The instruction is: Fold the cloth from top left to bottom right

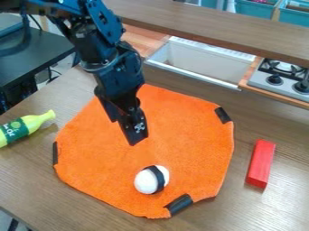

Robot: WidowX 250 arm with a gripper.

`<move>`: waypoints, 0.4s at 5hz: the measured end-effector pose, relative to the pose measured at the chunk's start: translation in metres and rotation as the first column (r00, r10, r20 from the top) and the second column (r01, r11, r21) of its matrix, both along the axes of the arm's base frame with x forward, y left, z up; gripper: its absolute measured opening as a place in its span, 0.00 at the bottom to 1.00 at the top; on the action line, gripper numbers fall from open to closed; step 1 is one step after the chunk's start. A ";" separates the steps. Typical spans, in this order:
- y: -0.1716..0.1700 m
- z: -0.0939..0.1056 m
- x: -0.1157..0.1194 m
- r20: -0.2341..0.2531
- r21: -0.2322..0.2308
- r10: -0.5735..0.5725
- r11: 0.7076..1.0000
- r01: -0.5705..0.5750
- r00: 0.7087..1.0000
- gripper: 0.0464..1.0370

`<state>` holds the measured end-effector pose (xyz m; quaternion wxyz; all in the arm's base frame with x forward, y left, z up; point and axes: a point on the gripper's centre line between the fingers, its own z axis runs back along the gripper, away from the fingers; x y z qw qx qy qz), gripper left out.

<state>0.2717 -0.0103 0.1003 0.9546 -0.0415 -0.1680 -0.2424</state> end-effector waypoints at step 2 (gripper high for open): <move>0.024 -0.013 0.018 -0.074 0.034 0.024 0.999 -0.022 0.997 0.96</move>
